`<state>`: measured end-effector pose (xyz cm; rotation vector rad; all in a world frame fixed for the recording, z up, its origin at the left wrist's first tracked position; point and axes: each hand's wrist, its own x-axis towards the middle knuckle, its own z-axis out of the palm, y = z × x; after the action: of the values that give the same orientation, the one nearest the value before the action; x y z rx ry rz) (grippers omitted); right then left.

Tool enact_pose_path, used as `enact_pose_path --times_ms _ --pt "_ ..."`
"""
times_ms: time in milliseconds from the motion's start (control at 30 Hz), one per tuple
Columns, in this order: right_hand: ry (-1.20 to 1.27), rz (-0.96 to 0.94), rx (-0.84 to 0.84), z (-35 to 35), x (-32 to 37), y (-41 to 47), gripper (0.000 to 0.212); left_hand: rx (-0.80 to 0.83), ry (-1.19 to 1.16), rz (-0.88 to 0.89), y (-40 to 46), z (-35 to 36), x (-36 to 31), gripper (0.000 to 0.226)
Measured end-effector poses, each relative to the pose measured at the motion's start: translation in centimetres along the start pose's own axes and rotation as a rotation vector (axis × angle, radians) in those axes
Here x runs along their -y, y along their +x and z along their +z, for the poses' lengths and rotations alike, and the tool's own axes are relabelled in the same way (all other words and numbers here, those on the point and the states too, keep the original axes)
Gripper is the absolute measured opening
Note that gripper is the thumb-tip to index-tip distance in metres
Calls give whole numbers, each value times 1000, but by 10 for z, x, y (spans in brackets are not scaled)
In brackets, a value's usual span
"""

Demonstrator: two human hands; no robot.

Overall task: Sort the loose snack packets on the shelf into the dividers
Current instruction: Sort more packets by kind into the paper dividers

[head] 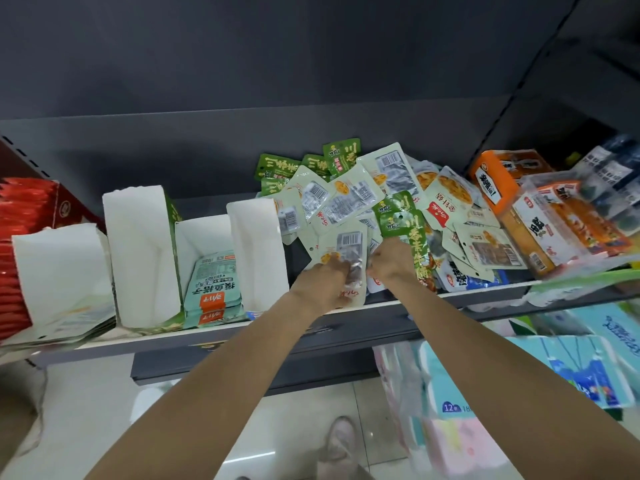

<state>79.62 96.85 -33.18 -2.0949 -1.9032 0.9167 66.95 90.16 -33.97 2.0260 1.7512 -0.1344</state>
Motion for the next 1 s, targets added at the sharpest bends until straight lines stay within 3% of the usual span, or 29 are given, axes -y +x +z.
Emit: enact_pose_path --times_ms 100,167,233,333,400,500,533,633,700,800,867,933,1000 --pt "208 84 60 -1 -5 2 13 104 105 15 1 5 1 98" --pt "461 167 131 -1 -9 -1 11 129 209 24 0 8 1 98" --pt "580 163 161 -3 -13 -6 9 106 201 44 -7 7 -1 82" --pt "681 132 174 -5 -18 -7 10 -47 95 85 -17 4 -2 39" --pt "697 88 206 -4 -20 -7 16 -165 99 60 -20 0 -4 31" --pt "355 -246 184 -10 -20 -9 58 -301 73 3 -22 -22 -9 23" --pt "213 -396 127 -14 -18 -10 63 -367 68 0 -22 -33 -10 20" --pt "75 -669 -1 -27 -6 -9 29 -569 48 4 -27 -62 -7 16" --pt "72 -702 -10 -40 10 -15 10 -693 -93 -8 -35 -79 -1 23" --pt "138 -681 16 -49 33 -31 25 -748 -493 -42 -58 -100 13 22" --pt "240 -675 48 -47 49 -45 23 -727 -691 -74 -80 -109 30 33" --pt "378 -651 94 -39 71 -59 15 -750 -739 -125 -106 -113 53 31" --pt "501 -637 140 -30 97 -74 15 -777 -764 -172 -134 -113 79 14"
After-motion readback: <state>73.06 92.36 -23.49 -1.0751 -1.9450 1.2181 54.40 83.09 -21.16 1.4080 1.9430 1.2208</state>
